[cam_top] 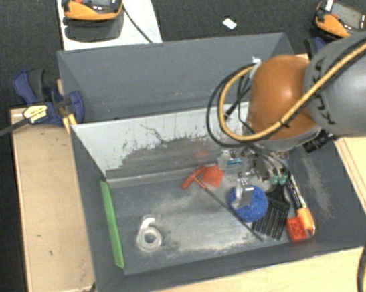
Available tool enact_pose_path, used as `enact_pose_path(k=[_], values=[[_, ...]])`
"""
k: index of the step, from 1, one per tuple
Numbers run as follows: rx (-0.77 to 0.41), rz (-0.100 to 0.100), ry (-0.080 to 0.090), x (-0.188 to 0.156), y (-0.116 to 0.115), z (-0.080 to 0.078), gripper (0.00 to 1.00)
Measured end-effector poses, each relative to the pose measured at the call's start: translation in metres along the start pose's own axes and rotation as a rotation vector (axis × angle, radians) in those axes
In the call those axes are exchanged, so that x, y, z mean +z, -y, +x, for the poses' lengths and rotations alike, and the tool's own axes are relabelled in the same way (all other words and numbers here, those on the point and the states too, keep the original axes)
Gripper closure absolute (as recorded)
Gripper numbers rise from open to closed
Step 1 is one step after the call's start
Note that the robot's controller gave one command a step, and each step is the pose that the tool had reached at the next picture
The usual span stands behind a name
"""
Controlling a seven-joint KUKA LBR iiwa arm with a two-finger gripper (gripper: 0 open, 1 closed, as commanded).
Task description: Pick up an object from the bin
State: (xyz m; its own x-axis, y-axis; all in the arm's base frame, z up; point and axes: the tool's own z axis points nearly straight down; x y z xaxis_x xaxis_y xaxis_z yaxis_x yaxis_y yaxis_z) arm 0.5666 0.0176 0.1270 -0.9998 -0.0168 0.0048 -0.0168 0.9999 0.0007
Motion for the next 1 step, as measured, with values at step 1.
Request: enact_pose_path(k=[1], values=[[0.0,0.0,0.008,-0.0044,0.0001,-0.0019,0.0]])
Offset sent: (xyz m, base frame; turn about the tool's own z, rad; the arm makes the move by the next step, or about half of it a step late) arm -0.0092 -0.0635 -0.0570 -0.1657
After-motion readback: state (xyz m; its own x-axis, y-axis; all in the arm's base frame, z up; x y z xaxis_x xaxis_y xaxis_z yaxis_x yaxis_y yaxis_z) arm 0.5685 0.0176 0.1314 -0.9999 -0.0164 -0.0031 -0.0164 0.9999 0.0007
